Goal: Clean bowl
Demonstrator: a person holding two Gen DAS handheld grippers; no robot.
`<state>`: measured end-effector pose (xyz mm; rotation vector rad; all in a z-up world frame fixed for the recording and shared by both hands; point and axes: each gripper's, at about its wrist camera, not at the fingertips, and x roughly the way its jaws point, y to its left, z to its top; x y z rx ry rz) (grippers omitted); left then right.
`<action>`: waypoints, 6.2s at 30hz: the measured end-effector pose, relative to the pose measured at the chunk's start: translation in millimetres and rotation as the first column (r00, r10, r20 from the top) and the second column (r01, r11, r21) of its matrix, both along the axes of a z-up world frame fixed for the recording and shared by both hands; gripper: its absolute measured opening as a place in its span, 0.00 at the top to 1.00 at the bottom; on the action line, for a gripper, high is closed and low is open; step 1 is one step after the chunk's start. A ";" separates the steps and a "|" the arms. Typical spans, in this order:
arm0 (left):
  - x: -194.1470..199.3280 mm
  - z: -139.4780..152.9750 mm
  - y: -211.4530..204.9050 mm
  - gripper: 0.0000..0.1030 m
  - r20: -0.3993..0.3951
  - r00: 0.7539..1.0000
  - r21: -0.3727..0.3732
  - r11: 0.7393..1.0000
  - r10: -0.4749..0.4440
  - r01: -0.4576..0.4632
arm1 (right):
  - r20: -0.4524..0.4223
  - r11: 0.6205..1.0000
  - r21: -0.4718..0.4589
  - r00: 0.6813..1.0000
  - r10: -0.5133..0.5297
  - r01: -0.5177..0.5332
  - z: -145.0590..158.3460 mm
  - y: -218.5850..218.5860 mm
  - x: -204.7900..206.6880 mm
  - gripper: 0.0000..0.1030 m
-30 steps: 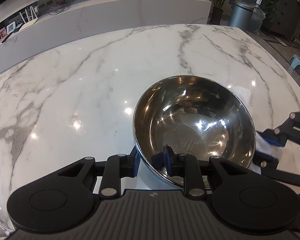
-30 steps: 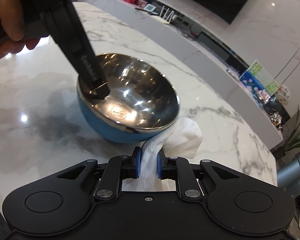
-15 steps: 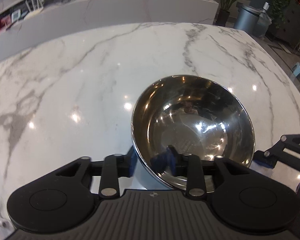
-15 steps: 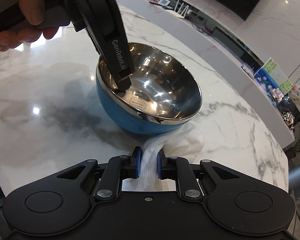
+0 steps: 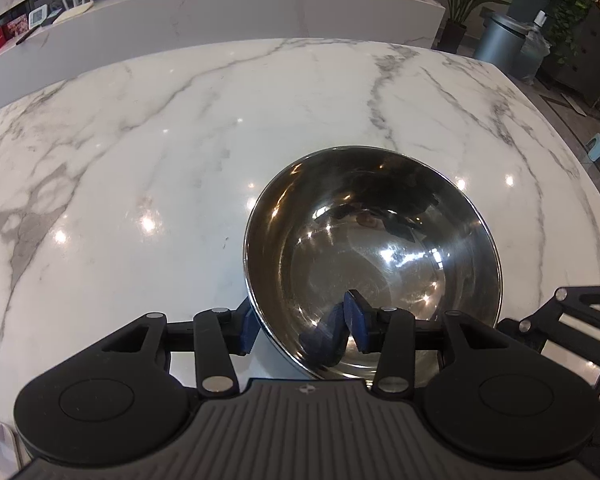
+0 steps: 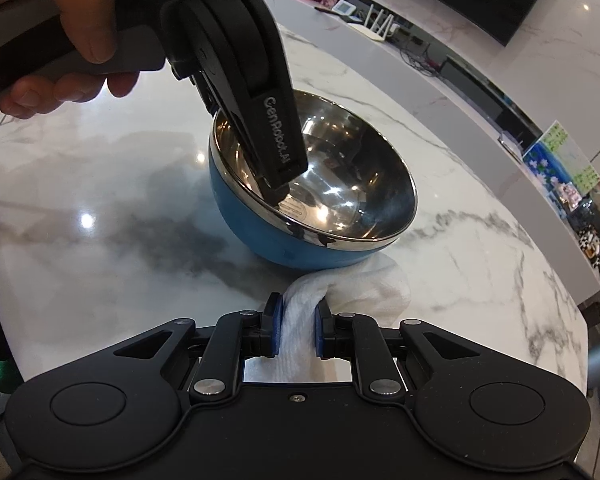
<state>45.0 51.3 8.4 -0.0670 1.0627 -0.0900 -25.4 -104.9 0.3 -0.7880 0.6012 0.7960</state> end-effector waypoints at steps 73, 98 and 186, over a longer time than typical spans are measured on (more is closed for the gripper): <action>-11.5 -4.9 -7.8 0.68 0.133 0.987 0.006 0.996 0.087 -0.089 | -0.386 0.751 0.304 0.797 -0.465 0.586 18.6 -78.7 62.5 0.53; -22.9 -5.2 -20.0 0.67 0.112 0.977 -0.017 0.984 0.179 -0.179 | -0.401 0.589 0.360 0.690 -0.603 0.724 -10.2 -50.9 54.1 0.58; -9.5 0.5 -3.7 0.75 0.038 0.989 -0.061 0.988 0.144 -0.142 | -0.375 0.749 0.369 0.825 -0.422 0.551 27.4 -46.7 41.0 0.83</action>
